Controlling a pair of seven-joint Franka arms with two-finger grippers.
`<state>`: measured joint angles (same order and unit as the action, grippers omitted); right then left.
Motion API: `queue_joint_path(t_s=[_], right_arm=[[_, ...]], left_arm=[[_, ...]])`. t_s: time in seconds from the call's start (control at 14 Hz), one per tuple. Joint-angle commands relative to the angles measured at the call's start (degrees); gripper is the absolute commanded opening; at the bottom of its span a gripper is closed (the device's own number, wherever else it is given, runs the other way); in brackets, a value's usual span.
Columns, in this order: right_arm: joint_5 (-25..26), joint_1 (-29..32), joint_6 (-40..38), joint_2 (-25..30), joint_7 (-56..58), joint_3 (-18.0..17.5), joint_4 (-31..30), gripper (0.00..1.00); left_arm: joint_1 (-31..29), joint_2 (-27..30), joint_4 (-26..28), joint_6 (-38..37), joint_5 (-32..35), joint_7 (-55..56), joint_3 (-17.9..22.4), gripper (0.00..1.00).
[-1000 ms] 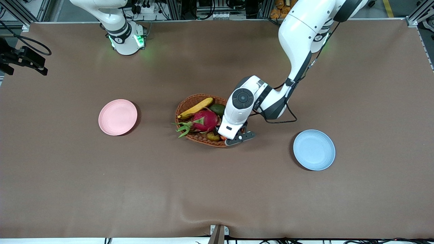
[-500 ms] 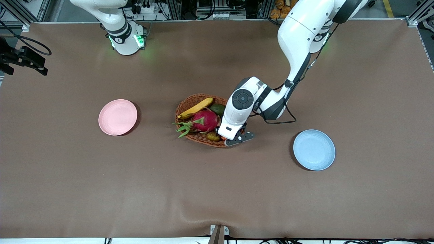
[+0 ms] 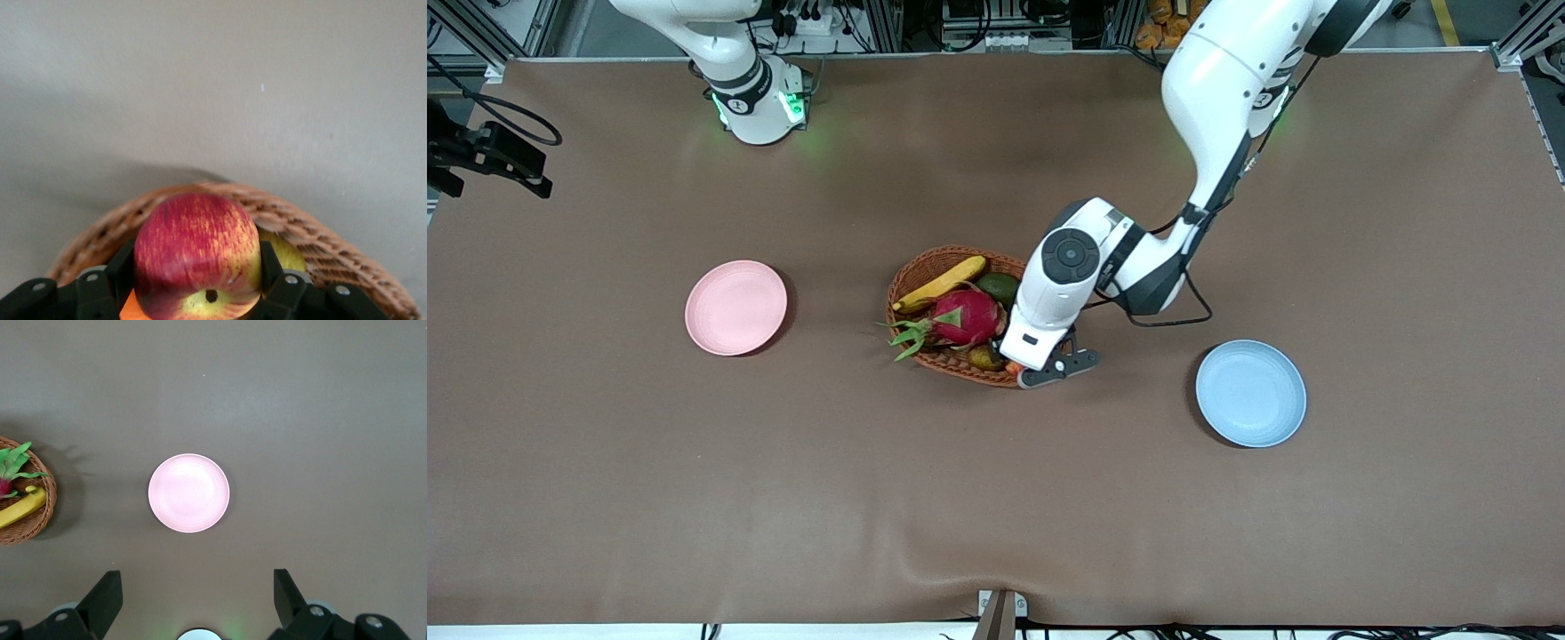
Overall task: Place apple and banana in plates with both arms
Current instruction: 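Carry the apple to the blue plate while the right gripper reaches out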
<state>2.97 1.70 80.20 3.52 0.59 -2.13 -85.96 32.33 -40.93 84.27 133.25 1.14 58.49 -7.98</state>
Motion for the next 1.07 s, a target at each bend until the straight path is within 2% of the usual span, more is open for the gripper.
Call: queue_joint_path(t_s=[0.0, 0.36, 0.71, 0.86, 1.0], right_arm=[[0.8, 0.1, -0.7, -0.7, 0.6, 0.0, 1.2, 1.0], [0.7, 0.1, -0.7, -1.1, 0.6, 0.0, 1.1, 1.0], [1.7, -2.4, -0.7, -2.6, 0.7, -0.2, 1.1, 1.0], [1.6, -2.6, -0.7, -5.7, 0.9, -0.2, 1.1, 1.0], [1.3, -4.3, -0.7, -6.2, 2.4, -0.2, 0.7, 1.0]], left_arm=[[-3.1, 5.3, 0.9, -4.9, 1.1, -3.0, -0.3, 0.0], [-9.2, 11.1, 1.3, -14.1, 0.7, -11.4, -0.5, 0.0], [-18.0, 14.9, 2.0, -23.6, 0.6, -28.0, -0.5, 0.0], [-22.5, 15.7, 4.1, -24.4, 0.8, -33.5, -0.5, 0.0], [-26.4, 15.8, 5.8, -24.4, 0.9, -39.1, -0.5, 0.0]])
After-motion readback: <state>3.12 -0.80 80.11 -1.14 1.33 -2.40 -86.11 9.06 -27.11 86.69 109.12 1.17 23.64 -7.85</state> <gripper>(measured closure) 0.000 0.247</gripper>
